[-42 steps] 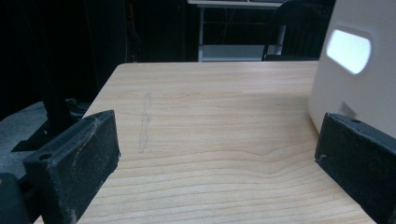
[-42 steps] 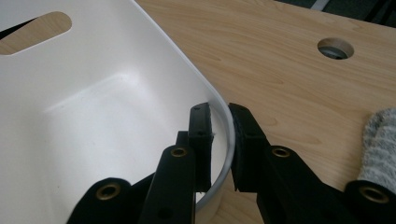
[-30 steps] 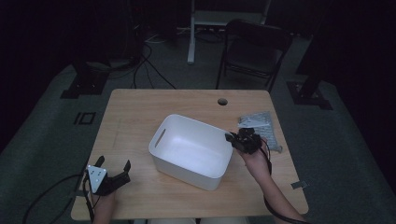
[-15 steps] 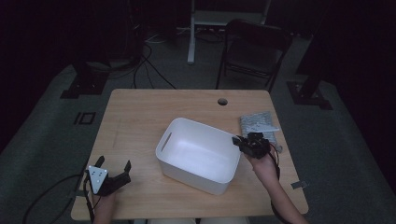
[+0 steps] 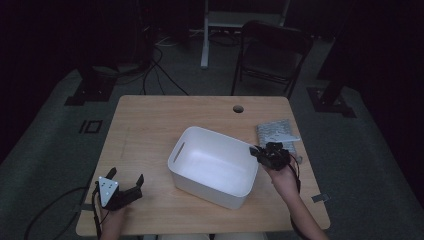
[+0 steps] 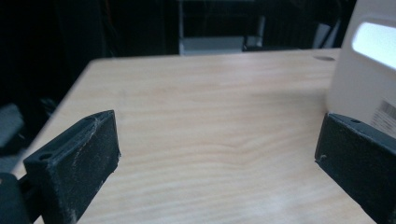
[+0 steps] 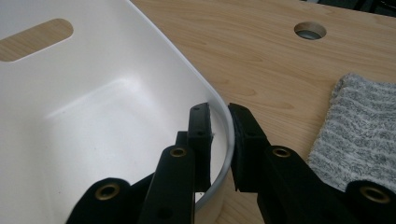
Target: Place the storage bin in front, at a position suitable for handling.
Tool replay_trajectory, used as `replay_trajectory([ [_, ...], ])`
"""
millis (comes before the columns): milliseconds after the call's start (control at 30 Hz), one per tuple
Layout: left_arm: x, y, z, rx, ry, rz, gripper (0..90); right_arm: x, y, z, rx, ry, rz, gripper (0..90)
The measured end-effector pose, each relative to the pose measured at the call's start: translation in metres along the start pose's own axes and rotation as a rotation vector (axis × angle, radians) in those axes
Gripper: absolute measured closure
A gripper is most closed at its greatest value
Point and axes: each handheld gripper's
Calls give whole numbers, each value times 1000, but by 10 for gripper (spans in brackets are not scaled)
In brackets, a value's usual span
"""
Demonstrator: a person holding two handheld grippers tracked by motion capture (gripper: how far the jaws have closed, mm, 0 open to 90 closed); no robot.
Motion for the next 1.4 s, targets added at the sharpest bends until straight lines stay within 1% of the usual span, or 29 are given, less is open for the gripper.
replay_trajectory([
  [67,-3,1,1,23,34,27,0,1,1,-1,-4,-9,-14,774],
  [133,-8,3,0,40,45,48,0,1,4,-1,-18,-28,-54,710],
  [300,-32,14,-2,124,70,47,0,-1,20,5,-11,-15,-96,624],
  [400,-49,19,-6,154,67,29,0,-1,34,12,8,8,-129,555],
  [467,-61,20,-8,204,92,23,0,0,42,16,11,-10,-153,510],
  [500,-67,20,-9,223,96,15,0,2,46,17,3,-27,-164,509],
  [533,-67,20,-9,223,96,15,0,2,46,17,3,-27,-164,509],
  [567,-80,19,-13,259,85,12,0,3,49,19,-5,-44,-168,496],
  [600,-86,18,-15,279,89,8,0,8,53,23,-16,-76,-179,489],
  [633,-93,17,-16,316,90,6,0,11,55,25,-27,-93,-184,484],
  [700,-104,13,-20,365,92,6,0,17,57,29,-34,-112,-193,475],
  [733,-109,10,-23,376,83,9,0,19,58,31,-35,-118,-196,462],
  [767,-114,7,-27,377,70,15,0,22,59,33,-29,-122,-197,460],
  [800,-119,4,-30,384,54,17,0,26,59,36,-4,-120,-201,439],
  [833,-122,0,-33,382,43,18,0,26,59,36,-4,-120,-201,439],
  [867,-125,-4,-36,389,37,27,0,28,59,37,20,-115,-204,437],
  [933,-128,-8,-39,395,33,34,0,30,59,37,26,-118,-206,428],
  [967,-130,-16,-47,394,16,34,0,32,58,37,19,-126,-208,424],
  [1000,-130,-20,-50,392,1,42,0,35,57,37,20,-136,-204,422],
  [1033,-130,-23,-52,408,-11,50,124,37,55,37,4,-151,-205,421],
  [1133,-128,-34,-59,430,-35,88,144,37,54,37,5,-154,-203,422],
  [1167,-127,-37,-61,430,-46,97,145,38,52,36,4,-156,-203,421],
  [1200,-127,-37,-61,430,-46,97,149,38,52,36,4,-156,-203,421],
  [1233,-125,-43,-63,428,-47,128,149,38,52,36,7,-157,-206,422],
  [1267,-124,-48,-64,429,-50,149,224,38,50,37,9,-158,-206,422],
  [1300,-124,-48,-64,429,-50,149,235,38,50,37,9,-158,-206,422],
  [1333,-123,-52,-66,449,-53,168,287,38,50,37,6,-164,-211,423],
  [1367,-122,-53,-67,456,-53,170,335,38,49,37,6,-165,-211,424],
  [1400,-122,-54,-68,460,-60,176,354,38,49,37,11,-164,-210,428],
])
Point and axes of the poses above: each handheld gripper's, and its own axes: y roughly backward along the jaws, x roughly out of its underside, z roughly to its left, and after that the axes turned 5 degrees about -x, right-handed
